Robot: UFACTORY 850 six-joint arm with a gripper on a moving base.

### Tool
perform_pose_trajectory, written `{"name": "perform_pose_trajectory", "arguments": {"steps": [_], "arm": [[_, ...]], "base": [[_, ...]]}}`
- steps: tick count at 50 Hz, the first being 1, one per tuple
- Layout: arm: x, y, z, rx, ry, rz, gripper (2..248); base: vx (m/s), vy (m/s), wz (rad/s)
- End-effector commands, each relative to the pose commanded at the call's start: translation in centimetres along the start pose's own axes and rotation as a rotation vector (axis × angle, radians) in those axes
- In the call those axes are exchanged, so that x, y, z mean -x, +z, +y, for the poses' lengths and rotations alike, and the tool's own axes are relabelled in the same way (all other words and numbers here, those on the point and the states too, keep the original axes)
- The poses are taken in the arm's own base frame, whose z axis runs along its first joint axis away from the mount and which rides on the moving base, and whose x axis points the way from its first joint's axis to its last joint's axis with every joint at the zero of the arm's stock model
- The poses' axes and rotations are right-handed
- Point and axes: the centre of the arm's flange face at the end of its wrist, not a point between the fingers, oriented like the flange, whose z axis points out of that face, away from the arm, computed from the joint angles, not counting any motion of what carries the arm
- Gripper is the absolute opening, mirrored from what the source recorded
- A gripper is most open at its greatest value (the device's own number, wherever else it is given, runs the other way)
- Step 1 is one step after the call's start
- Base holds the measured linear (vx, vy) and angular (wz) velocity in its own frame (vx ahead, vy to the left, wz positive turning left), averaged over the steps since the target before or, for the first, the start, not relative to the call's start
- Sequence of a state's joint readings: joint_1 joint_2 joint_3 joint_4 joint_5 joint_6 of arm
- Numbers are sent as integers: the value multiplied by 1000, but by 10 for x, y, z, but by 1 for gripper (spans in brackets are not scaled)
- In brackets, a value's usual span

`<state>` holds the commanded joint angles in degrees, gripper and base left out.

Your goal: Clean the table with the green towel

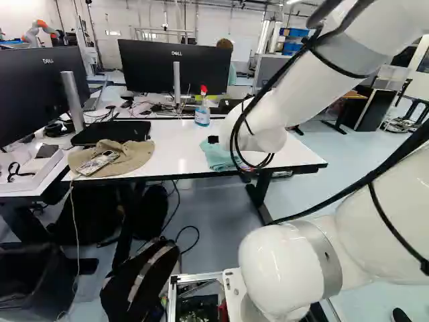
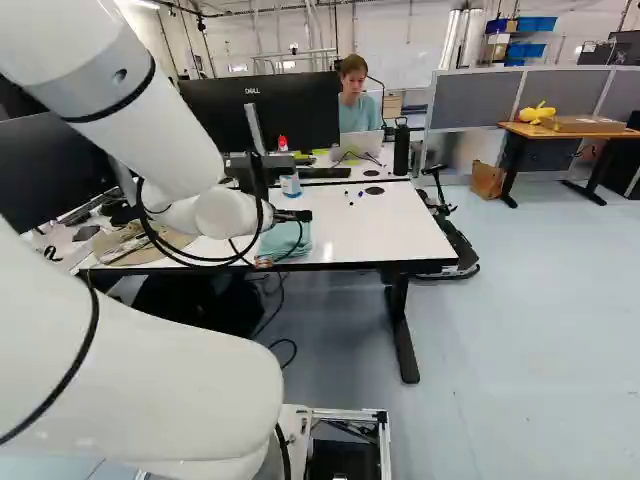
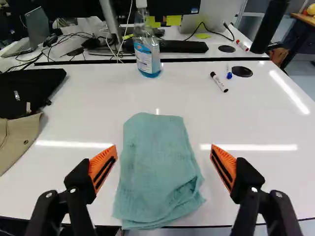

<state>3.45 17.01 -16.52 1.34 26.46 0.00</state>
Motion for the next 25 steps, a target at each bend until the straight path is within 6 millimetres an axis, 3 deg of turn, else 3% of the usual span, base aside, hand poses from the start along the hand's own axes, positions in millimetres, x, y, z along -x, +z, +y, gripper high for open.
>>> {"name": "perform_pose_trajectory", "arguments": {"steps": [25], "arm": [[37,-7,10,22,3,97,247]], "base": [[0,0,0]]}}
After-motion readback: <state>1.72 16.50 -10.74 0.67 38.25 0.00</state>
